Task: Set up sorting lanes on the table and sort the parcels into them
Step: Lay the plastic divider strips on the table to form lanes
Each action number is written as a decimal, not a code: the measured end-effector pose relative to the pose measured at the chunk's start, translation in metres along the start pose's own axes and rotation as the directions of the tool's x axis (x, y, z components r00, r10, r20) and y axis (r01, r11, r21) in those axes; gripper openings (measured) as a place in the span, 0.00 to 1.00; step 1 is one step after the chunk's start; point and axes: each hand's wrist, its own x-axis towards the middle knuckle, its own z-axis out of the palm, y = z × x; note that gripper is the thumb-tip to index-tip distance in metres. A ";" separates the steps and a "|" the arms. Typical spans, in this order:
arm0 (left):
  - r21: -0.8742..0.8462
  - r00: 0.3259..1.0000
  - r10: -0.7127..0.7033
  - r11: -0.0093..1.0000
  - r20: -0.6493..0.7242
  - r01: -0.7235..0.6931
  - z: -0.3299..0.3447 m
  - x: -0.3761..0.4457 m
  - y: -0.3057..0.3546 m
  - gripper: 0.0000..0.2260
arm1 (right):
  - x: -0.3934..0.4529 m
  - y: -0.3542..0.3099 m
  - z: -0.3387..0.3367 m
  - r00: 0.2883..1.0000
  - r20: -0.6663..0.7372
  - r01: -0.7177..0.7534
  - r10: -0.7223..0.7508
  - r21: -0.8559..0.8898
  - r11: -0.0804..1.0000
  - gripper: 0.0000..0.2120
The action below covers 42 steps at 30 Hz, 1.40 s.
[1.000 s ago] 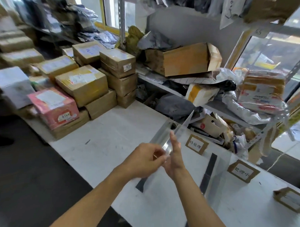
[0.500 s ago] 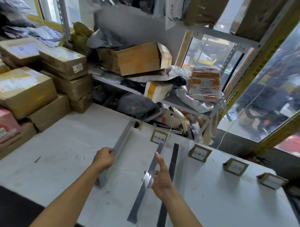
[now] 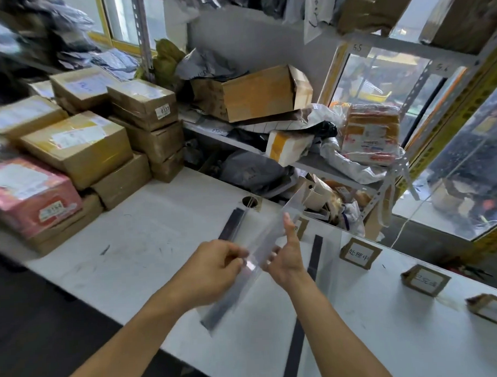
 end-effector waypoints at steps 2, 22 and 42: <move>0.020 0.996 0.027 0.999 0.084 -0.029 0.011 -0.018 0.008 0.08 | -0.001 -0.006 -0.005 0.999 -0.032 -0.007 0.008 0.035 0.999 0.56; -0.034 0.868 0.162 0.986 0.470 -0.165 0.208 0.013 0.111 0.28 | -0.068 -0.072 -0.204 0.951 -0.234 0.229 -0.202 0.096 0.969 0.37; -0.036 0.903 -0.211 0.970 0.376 0.241 0.428 0.039 0.138 0.24 | -0.021 -0.089 -0.380 0.978 -0.209 -0.007 0.002 -0.025 1.000 0.21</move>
